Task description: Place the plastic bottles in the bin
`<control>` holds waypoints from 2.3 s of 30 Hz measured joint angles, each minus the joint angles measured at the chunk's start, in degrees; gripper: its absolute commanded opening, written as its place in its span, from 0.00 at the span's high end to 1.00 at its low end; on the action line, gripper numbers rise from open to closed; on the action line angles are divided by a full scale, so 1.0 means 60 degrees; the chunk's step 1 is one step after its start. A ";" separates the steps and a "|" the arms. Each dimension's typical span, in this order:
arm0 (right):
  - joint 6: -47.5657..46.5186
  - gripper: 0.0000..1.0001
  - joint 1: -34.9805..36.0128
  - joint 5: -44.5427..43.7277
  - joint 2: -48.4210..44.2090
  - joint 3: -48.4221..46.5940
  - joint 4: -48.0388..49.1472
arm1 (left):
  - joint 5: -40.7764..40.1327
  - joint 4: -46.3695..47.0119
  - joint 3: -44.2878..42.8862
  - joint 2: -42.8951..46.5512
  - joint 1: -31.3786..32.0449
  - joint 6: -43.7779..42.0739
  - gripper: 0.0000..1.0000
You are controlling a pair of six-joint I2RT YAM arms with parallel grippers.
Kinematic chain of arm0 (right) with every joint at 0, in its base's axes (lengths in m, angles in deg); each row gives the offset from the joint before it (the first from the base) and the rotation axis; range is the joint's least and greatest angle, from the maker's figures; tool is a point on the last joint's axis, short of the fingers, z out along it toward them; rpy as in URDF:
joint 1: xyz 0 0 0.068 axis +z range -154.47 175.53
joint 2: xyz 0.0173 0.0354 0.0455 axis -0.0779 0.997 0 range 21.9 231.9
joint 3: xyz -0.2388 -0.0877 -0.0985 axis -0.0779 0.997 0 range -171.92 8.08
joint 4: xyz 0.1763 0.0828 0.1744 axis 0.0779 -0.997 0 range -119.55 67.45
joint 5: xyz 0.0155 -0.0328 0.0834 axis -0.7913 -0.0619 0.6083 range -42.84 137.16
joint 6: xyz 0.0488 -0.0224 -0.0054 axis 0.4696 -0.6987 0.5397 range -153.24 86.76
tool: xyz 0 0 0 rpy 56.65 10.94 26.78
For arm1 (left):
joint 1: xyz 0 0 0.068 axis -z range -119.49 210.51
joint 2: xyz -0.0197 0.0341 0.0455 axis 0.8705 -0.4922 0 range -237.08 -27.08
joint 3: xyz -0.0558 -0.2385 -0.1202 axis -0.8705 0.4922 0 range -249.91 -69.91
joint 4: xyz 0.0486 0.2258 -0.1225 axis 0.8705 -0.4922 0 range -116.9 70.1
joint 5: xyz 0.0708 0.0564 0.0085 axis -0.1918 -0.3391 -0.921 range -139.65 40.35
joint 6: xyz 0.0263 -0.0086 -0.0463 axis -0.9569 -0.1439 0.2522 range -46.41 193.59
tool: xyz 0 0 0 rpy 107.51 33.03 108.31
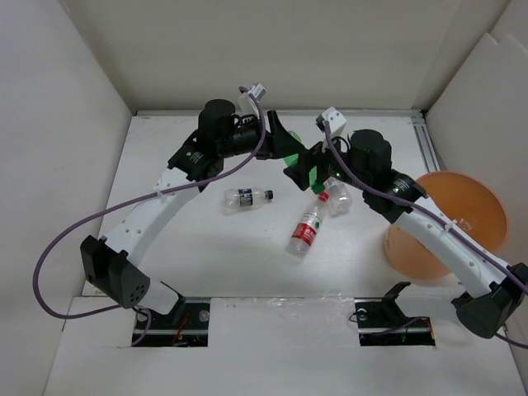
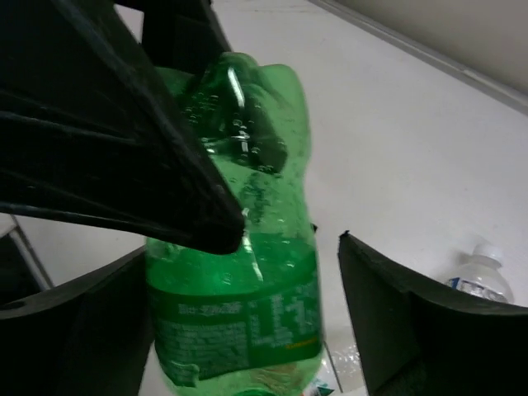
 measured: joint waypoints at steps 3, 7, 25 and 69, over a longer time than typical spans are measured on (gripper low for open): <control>0.0066 0.67 0.0025 0.0160 0.0029 0.0029 0.0153 | 0.0109 0.0215 0.0000 -0.0062 0.0120 0.0168 1.00; 0.0233 1.00 0.0047 0.0153 0.0055 0.0044 0.0331 | 0.0091 0.0412 0.0040 -0.0062 0.0117 0.0291 0.21; 0.2932 0.98 -0.5074 -0.6025 -0.4120 0.0113 -0.3439 | -0.3923 -0.0186 0.0809 0.0503 -0.0280 0.0423 0.00; 0.2739 0.00 -0.6051 0.0266 -0.5074 0.0834 -0.2830 | -0.7512 -0.2397 0.0484 -0.3610 0.1428 -0.6765 0.00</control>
